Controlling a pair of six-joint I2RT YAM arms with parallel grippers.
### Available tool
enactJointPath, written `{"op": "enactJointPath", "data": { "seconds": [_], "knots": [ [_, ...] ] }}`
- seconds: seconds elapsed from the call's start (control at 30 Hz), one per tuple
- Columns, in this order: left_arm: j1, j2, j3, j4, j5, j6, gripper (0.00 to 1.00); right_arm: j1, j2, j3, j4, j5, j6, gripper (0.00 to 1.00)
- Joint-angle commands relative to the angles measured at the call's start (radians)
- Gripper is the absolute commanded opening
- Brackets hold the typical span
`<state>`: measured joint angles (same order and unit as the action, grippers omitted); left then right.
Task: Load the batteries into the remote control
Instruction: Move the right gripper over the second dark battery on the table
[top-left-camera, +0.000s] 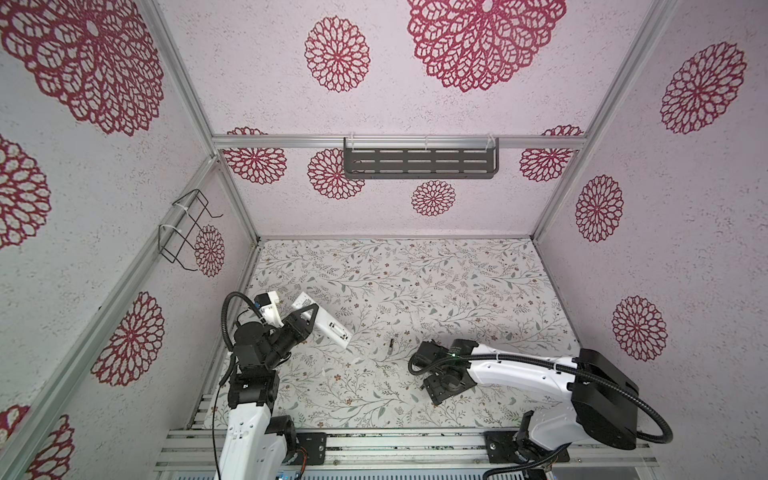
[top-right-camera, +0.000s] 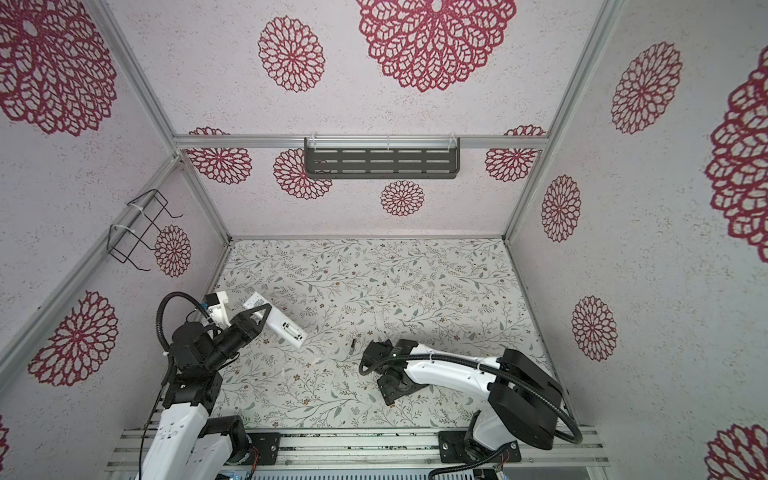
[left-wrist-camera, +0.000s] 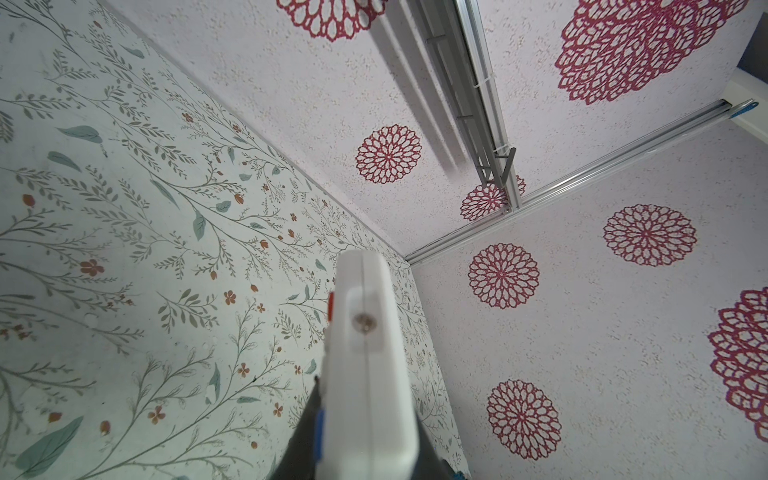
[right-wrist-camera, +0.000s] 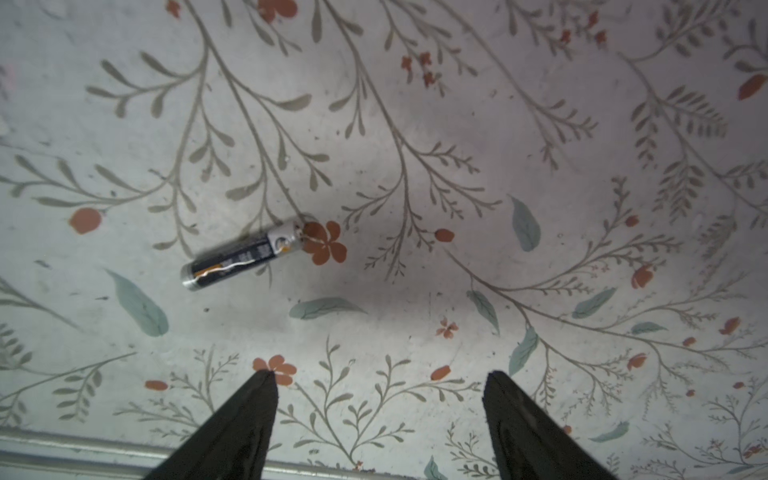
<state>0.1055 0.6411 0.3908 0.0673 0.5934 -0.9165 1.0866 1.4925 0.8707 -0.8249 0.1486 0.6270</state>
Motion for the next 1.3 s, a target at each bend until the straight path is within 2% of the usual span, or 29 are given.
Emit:
{"op": "enactJointPath", "data": {
  "seconds": [0.0,0.43,0.77,0.83,1.07,1.27],
  "knots": [
    [0.006,-0.006,-0.003,0.039,0.013,-0.003,0.12,0.012,0.025,-0.003,0.025,-0.010,-0.063,0.83],
    [0.005,-0.021,-0.010,0.042,0.014,-0.008,0.12,0.012,0.126,0.071,0.091,0.034,-0.303,0.80],
    [0.006,-0.028,-0.006,0.040,0.018,-0.006,0.12,-0.001,0.173,0.102,0.166,-0.014,-0.498,0.73],
    [0.006,-0.031,-0.007,0.038,0.015,-0.007,0.12,-0.010,0.192,0.114,0.158,-0.012,-0.524,0.69],
    [0.006,-0.033,-0.007,0.034,0.014,-0.005,0.12,-0.048,0.209,0.112,0.164,-0.051,-0.576,0.48],
    [0.007,-0.035,-0.006,0.033,0.016,-0.005,0.12,-0.065,0.224,0.126,0.141,-0.097,-0.588,0.38]
  ]
}}
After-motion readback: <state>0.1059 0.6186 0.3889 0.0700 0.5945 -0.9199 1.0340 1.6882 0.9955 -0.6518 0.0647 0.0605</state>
